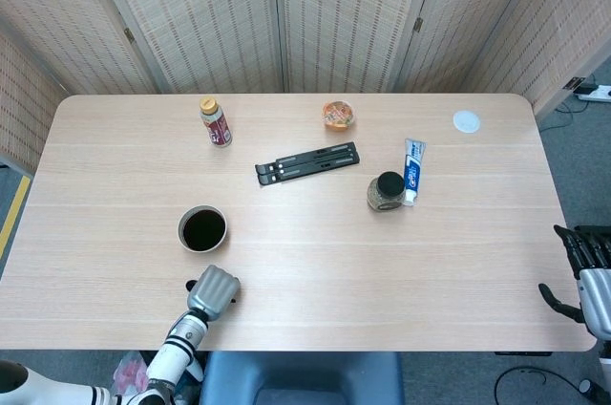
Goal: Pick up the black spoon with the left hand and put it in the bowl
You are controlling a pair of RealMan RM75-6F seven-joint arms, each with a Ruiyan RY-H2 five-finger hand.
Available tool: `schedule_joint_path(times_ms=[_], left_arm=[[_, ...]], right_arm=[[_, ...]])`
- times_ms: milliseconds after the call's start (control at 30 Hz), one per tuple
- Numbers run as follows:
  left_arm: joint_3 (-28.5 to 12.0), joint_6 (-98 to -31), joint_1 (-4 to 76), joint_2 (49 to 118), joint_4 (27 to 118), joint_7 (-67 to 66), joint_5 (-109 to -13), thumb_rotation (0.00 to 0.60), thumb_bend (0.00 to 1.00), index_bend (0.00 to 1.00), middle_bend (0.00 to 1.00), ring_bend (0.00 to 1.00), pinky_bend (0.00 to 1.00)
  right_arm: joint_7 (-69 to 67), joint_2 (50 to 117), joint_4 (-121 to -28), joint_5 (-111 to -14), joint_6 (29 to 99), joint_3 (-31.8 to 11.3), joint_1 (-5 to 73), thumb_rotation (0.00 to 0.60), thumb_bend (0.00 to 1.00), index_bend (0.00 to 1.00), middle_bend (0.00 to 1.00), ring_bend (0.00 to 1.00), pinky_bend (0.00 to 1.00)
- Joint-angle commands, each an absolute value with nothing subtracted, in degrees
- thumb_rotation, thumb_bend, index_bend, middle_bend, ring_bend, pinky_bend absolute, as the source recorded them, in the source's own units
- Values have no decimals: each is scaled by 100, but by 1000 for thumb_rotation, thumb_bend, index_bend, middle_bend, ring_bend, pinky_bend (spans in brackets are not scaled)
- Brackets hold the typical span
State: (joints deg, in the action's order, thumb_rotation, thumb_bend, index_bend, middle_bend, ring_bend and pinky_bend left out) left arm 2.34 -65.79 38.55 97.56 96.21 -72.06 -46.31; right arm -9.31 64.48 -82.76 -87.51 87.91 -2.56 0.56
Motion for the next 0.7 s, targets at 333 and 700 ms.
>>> schedule_joint_path(times_ms=[333, 700], left_arm=[[373, -6633, 3954, 9718, 9635, -7079, -4584, 600, 454, 611, 914, 818, 989], [466, -6607, 3988, 9639, 9628, -6831, -4597, 600, 507, 646, 924, 828, 997]], right_arm=[[-910, 6445, -8308, -8774, 8829, -255, 42, 600, 190, 0, 134, 126, 91], [-920, 6449, -8305, -8796, 8860, -260, 37, 600, 188, 0, 134, 126, 91]])
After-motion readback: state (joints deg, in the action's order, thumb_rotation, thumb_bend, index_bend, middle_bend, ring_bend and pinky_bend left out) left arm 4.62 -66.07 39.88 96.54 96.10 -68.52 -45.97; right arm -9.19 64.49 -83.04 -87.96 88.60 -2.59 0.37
